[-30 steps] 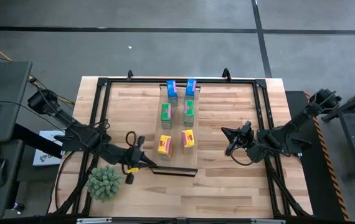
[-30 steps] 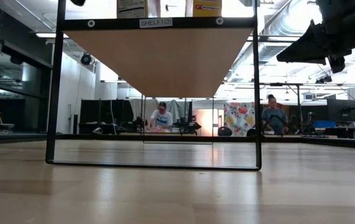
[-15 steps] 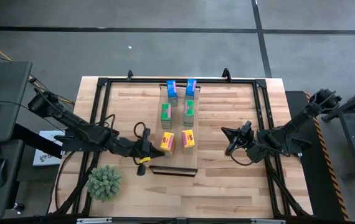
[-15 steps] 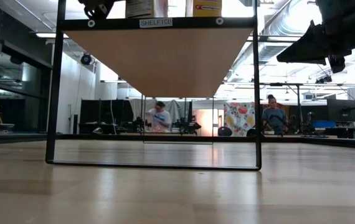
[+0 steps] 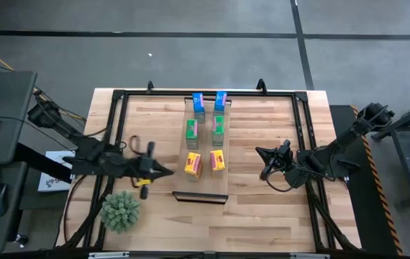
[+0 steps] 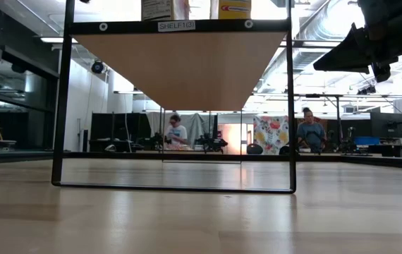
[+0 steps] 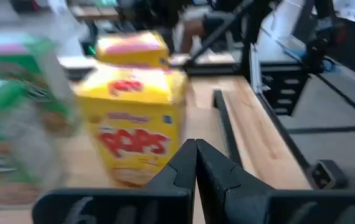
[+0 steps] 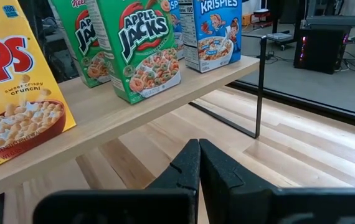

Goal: Stack cereal on shelf
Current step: Put the yellow cereal box on the shelf aligned with the other yellow cereal box, then return to Home Position

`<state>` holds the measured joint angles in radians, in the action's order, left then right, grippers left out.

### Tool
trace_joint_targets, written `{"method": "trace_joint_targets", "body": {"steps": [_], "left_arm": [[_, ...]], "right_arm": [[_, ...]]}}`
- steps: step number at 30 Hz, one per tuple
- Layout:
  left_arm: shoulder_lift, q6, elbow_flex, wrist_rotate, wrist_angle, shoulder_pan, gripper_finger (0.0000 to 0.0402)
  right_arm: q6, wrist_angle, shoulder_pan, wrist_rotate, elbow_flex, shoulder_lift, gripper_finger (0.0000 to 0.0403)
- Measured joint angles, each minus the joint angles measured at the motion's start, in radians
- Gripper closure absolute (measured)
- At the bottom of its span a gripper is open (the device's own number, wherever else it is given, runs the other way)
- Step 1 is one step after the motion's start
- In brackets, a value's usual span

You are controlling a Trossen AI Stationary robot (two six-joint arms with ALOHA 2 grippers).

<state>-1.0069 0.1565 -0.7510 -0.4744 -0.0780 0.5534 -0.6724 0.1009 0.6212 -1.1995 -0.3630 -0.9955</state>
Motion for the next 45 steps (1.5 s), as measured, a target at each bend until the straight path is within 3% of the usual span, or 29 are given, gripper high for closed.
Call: {"method": "trace_joint_targets", "body": {"steps": [3, 7, 11, 17, 23, 30, 39, 45], "left_arm": [[0.093, -0.070, 0.067, -0.119, 0.024, 0.046, 0.0402], [0.220, -0.142, 0.226, -0.102, 0.160, 0.013, 0.0402], [0.327, -0.184, 0.388, 0.140, 0.330, -0.136, 0.0401], [0.396, -0.194, 0.523, 0.537, 0.484, -0.365, 0.0401], [0.406, -0.149, 0.662, 0.566, 0.629, -0.482, 0.0401], [0.506, -0.132, 0.705, 0.566, 0.598, -0.507, 0.0402], [0.749, -0.109, 0.705, 0.551, 0.297, -0.508, 0.0402], [0.947, -0.126, 0.705, 0.549, 0.128, -0.508, 0.0402]], "right_arm": [[0.000, 0.000, 0.000, 0.001, 0.000, 0.000, 0.0403], [0.022, 0.000, 0.000, -0.005, 0.000, 0.000, 0.0403], [0.027, 0.000, -0.001, -0.023, 0.000, 0.000, 0.0403], [0.052, 0.000, -0.015, -0.022, 0.000, 0.000, 0.0403], [0.096, 0.002, -0.012, -0.012, 0.000, 0.007, 0.0403], [0.122, 0.001, -0.012, 0.023, 0.000, 0.063, 0.0403], [0.113, -0.034, 0.029, 0.107, 0.000, 0.115, 0.0403], [-0.076, -0.248, 0.118, 0.029, 0.000, 0.167, 0.0403]]}}
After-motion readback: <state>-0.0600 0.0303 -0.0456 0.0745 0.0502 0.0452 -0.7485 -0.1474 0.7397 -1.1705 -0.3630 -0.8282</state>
